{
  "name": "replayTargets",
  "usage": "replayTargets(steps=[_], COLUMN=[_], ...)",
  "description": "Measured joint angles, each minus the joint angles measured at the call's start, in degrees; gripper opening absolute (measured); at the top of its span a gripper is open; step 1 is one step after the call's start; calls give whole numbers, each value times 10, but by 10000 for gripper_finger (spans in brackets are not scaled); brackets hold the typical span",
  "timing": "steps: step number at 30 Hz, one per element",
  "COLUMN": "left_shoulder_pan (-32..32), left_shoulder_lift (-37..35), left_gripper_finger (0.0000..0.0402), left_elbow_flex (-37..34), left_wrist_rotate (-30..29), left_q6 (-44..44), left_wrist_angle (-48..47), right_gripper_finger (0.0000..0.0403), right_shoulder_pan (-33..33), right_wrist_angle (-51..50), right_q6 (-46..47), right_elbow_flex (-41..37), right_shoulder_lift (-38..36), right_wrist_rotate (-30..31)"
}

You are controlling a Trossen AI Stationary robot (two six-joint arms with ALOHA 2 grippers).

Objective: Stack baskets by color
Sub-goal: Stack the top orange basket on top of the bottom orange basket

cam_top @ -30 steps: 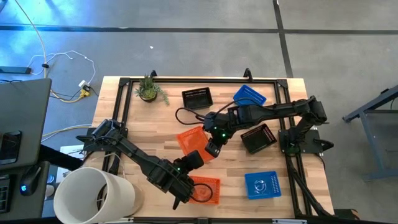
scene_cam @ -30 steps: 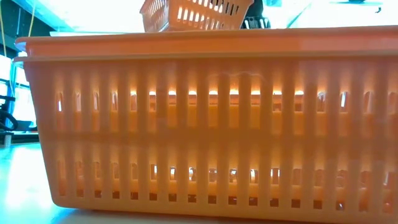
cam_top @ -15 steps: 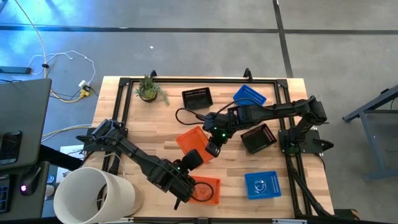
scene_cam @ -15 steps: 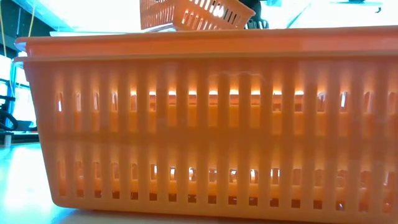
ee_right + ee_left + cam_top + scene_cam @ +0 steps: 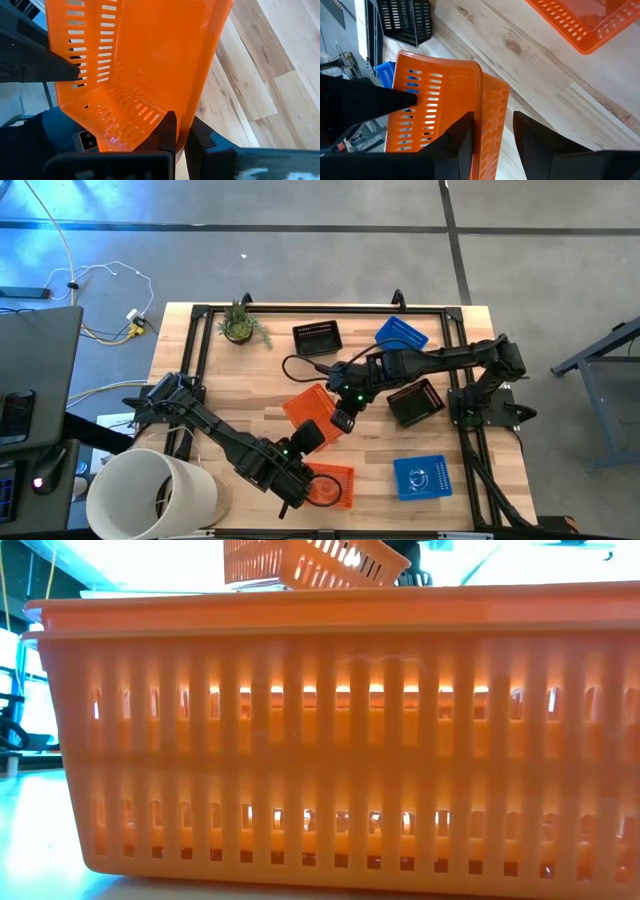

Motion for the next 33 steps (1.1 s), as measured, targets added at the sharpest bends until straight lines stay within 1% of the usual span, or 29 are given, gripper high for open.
replayTargets(steps=[6,10,13,15,16,21,25,33], left_shoulder_pan=[-1,-6,-12,-16,-18,-17,-23,-32], left_shoulder_lift=[0,0,-3,-10,-15,-25,-34,-36], left_gripper_finger=[117,117,117,117,117,117,117,117], left_elbow_flex=[0,0,0,0,0,0,0,-1], left_wrist_rotate=[4,-9,-39,-40,-38,-12,11,86], left_q6=[19,21,21,21,18,-26,-67,-169], left_wrist_angle=[0,0,-3,-7,-6,-8,-28,-71], right_gripper_finger=[0,0,0,1,1,1,1,1], right_shoulder_pan=[0,6,10,11,12,14,19,42], right_wrist_angle=[-8,-22,-56,-83,-79,-75,-74,-64], right_q6=[-5,-17,-26,-34,-37,-46,-53,-60], right_elbow_flex=[0,0,0,-1,-1,-1,-1,-1], right_shoulder_lift=[0,0,0,1,1,2,2,2], right_wrist_rotate=[-16,-17,3,12,19,21,19,19])
